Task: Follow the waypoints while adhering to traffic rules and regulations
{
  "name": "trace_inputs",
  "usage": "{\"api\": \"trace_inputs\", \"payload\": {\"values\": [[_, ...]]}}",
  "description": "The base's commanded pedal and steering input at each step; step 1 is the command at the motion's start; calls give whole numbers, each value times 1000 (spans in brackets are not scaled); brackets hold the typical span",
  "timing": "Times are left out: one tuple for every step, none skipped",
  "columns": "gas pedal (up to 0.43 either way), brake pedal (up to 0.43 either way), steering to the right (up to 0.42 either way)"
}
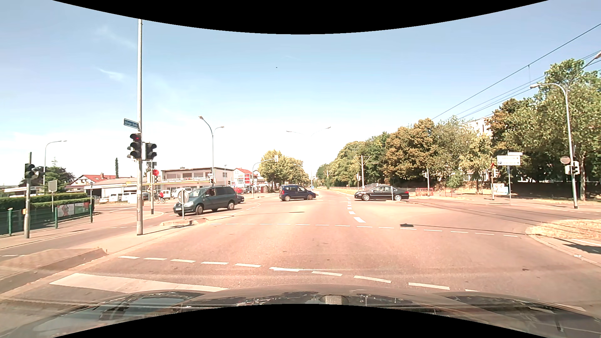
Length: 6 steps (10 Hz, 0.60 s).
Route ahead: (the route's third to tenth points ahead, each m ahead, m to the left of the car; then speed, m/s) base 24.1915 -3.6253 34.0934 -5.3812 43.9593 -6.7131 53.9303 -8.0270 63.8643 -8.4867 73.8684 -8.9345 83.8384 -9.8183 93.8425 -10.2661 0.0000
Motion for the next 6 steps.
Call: {"api": "trace_inputs", "payload": {"values": [[0,238,8],[0,238,8],[0,238,8],[0,238,8],[0,238,8],[0,244,8]]}}
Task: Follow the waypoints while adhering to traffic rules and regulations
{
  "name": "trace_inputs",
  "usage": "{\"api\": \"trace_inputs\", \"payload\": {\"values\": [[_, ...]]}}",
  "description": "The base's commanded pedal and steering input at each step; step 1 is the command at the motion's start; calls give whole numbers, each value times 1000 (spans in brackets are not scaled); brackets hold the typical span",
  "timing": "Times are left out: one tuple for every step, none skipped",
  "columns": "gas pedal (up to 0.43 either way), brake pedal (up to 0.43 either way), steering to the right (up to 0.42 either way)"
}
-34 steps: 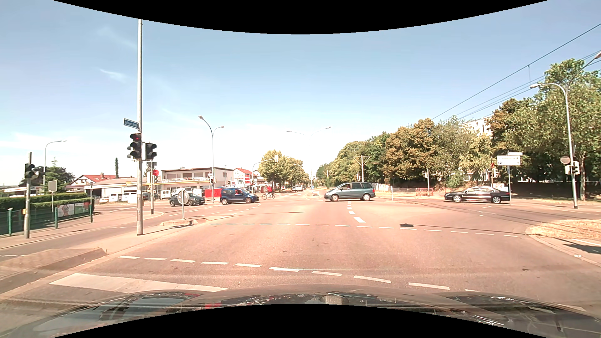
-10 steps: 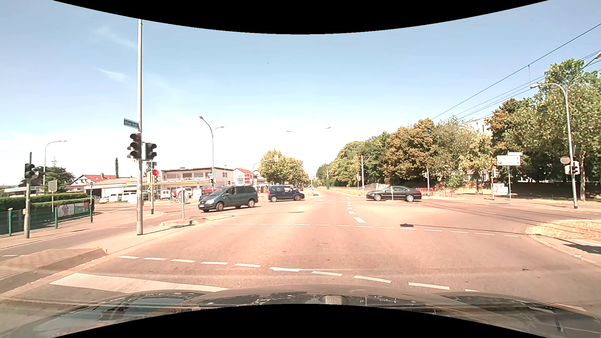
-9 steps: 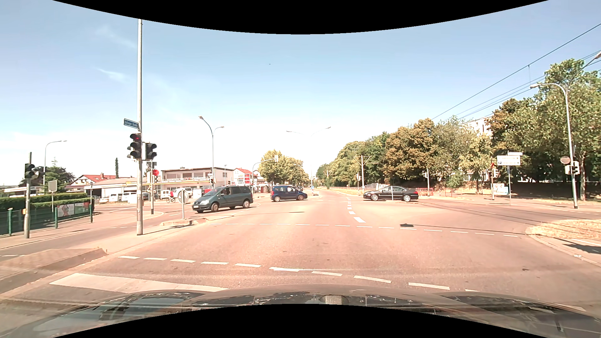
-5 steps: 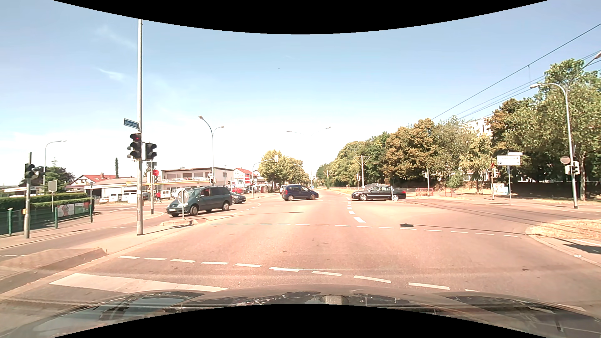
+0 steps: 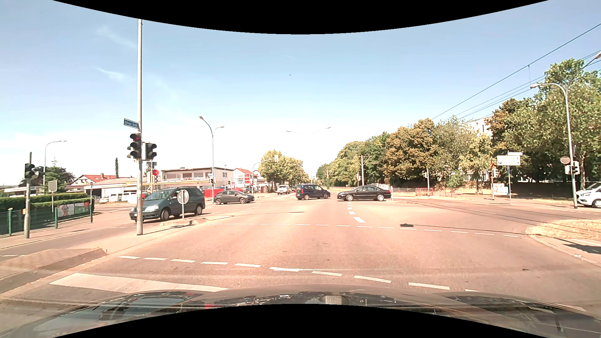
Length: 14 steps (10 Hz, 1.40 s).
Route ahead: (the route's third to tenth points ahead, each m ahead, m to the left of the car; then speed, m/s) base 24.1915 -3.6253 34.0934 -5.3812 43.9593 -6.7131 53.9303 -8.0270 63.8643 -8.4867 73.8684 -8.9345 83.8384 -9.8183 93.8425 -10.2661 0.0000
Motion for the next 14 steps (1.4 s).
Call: {"api": "trace_inputs", "payload": {"values": [[0,238,8],[0,238,8],[0,238,8],[0,238,8],[0,238,8],[0,244,8],[0,238,8],[0,238,8],[0,238,8],[0,244,8],[0,244,8],[0,238,8],[0,244,8],[0,238,8]]}}
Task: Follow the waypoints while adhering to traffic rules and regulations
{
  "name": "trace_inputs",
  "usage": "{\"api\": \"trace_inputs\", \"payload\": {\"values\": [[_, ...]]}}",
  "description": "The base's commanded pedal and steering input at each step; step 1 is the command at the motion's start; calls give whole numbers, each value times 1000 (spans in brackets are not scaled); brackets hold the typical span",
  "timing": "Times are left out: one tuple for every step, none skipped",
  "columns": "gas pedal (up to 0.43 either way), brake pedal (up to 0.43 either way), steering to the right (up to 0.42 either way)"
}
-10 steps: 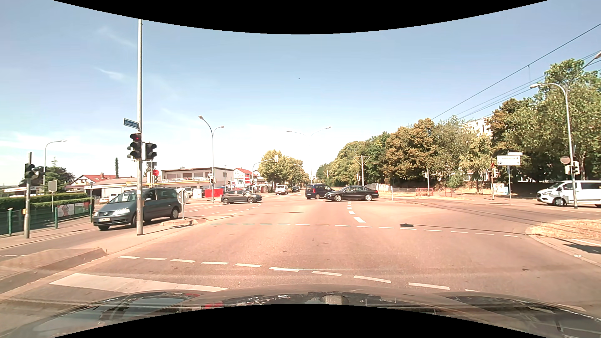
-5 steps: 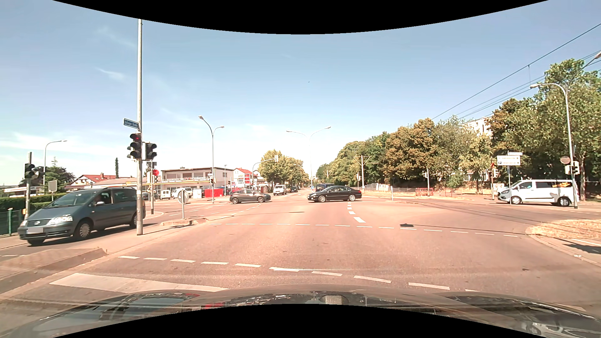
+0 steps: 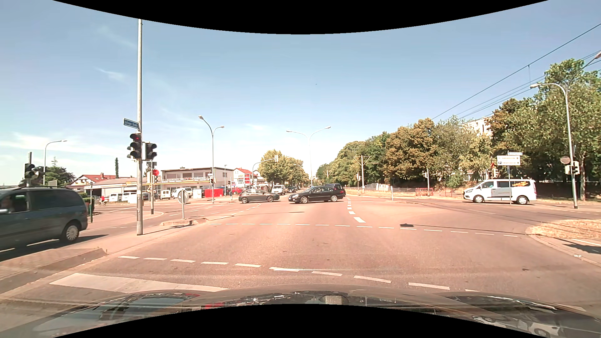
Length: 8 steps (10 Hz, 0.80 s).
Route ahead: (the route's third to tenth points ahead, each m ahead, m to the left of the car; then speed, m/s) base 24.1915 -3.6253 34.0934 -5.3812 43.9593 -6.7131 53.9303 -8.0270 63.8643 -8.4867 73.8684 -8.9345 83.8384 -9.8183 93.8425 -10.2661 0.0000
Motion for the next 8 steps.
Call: {"api": "trace_inputs", "payload": {"values": [[0,238,8],[0,238,8],[0,244,8],[0,238,8],[0,244,8],[0,244,8],[0,238,8],[0,238,8]]}}
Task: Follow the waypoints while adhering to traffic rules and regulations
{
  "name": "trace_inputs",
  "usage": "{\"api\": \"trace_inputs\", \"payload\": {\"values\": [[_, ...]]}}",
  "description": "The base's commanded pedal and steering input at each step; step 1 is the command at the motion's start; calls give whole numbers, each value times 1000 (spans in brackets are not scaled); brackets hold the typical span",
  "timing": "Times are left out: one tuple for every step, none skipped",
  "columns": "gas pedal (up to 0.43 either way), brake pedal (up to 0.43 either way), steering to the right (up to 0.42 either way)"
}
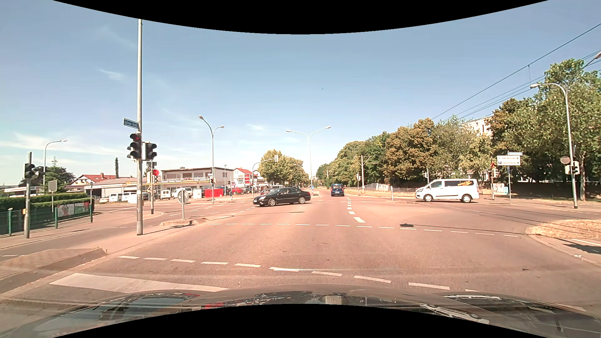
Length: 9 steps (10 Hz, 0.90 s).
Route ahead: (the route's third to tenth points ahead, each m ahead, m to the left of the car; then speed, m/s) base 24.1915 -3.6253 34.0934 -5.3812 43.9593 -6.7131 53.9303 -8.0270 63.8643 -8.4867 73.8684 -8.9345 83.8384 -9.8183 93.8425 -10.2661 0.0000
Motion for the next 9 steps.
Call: {"api": "trace_inputs", "payload": {"values": [[0,244,8],[0,238,8],[0,244,8],[0,238,8],[0,238,8],[0,238,8],[0,238,8],[0,238,8],[0,238,8]]}}
